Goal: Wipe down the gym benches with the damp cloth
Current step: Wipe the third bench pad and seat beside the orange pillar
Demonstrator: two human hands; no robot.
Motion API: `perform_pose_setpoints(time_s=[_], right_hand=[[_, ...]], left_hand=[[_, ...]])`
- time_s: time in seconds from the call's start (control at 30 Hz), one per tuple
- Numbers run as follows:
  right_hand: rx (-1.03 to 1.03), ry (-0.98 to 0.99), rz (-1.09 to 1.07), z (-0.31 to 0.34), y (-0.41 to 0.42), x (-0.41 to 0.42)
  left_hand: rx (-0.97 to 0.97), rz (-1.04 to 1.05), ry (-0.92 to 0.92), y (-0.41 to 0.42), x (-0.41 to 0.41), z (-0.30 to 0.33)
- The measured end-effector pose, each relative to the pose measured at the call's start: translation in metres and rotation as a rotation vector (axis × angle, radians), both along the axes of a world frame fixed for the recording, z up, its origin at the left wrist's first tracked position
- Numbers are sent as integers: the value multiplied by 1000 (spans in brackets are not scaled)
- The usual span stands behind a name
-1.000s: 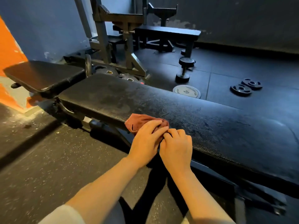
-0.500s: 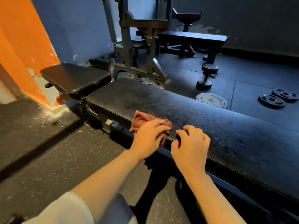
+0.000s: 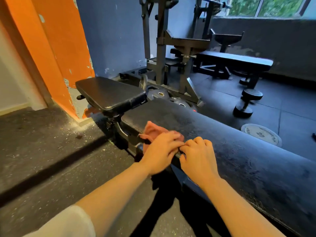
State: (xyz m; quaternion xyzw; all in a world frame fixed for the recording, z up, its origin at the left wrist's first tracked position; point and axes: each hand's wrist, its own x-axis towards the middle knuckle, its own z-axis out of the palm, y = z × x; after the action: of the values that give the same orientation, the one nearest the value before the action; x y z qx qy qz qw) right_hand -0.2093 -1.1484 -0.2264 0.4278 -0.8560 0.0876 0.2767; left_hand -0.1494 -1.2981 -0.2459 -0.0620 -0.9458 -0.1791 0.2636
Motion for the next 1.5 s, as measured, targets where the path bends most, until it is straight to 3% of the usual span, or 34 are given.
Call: perform_pose_setpoints(time_s=[0.07,0.2,0.47,0.63,0.77,0.9,1.07,1.33,1.5], right_hand=[[-14,22,56,3,-15,-1],[73,30,121,7,-44,1],[111,-44,115,1,-83,-3],[73,-36,206,5,-123,-8],[-4,-54,275,7,-143,-19],[132,36,376,8,-147,-38],[221,-31,434,11,-179,-63],[242,-226,648,32,-305,-74],[275,-320,721,35,-400,-78]], left_hand=[[7,-38,-33,-21,4,0],[166,176,-41,-88,-6,1],[229,497,-17,-125,-30,11],[171,293,32,-129,-20,-5],[170,267,83,-138,-24,-7],[206,350,139,-155,-30,-7],[649,742,352,-196,-15,-12],[766,1075,619,-265,15,-10],[1048,927,676,-271,-9,-43]])
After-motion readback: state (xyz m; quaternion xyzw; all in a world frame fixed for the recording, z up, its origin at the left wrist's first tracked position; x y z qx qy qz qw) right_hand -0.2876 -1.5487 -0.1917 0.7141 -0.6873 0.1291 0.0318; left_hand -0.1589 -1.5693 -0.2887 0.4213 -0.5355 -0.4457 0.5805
